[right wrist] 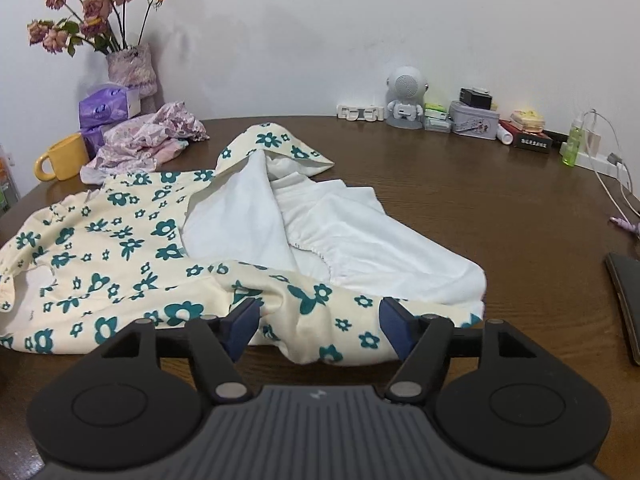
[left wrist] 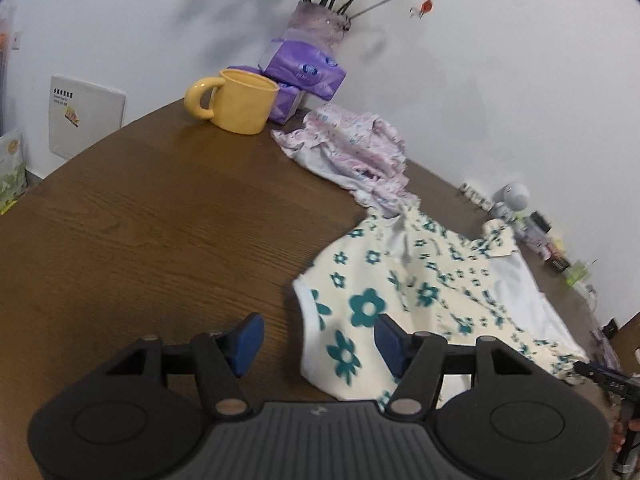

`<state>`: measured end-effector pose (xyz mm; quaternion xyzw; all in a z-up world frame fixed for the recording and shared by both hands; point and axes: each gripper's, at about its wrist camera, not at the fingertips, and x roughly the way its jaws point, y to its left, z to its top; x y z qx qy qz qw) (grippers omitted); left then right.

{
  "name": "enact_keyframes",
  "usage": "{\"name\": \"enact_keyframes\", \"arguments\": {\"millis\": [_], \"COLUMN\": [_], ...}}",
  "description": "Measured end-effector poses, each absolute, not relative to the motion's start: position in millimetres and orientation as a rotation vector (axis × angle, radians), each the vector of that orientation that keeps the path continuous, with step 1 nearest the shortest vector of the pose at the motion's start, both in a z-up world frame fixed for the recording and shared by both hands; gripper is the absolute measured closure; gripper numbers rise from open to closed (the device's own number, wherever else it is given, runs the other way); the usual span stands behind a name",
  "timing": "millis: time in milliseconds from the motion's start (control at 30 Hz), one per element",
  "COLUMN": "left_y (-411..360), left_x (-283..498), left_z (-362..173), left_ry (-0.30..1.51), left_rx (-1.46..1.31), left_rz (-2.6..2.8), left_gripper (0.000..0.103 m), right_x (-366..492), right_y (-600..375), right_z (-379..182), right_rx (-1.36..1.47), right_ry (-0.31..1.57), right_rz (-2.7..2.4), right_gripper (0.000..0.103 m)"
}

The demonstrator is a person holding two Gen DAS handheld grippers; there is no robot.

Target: Fold clothes

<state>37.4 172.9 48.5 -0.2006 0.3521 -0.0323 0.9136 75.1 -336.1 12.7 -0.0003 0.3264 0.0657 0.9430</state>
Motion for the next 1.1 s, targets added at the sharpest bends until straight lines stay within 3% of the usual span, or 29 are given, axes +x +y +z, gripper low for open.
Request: {"name": "enact_keyframes", "arguments": {"millis": [167,300,367,400,533,600,900,1100], "left_y": [170,171,171,172,170,169,193,198], "left_x": [69,87,93,95,103,107,133,146], "left_z": [35,26,23,22,25,31,71,63], "left_ry": [0.774,0.800,0.804,0.805,0.781,0.757,0.643,0.669], "left_rx": [-0.406,-0.463,-0.488,-0.500,-0.505,-0.470,-0.335,-0.300], "left_rz": [-0.077,-0.117,-0.133,-0.142,-0.153,-0.134,-0.015,0.011], "left_gripper": [0.047,0.061,0.090,0.096,0.097,0.098,0.098,0.098], "right_x": [88,93,95,97,101,100,85,75], "right_y": [-331,-330,-331,-332,-333,-332,-320,-312], "right_z": [6,3,2,2,-1,-2,-2,-3], "right_rx": [-0.028,-0.035,-0.031,-0.028,-0.007,0.001,0.047,0.079], "right_ry": [0.669,0.672,0.679,0.683,0.704,0.714,0.753,0.779], "right_rz": [0.135,0.138,0.146,0.152,0.182,0.189,0.218,0.237], "right_gripper": [0.036,0.036,0.042,0.050,0.086,0.092,0.098,0.098]}}
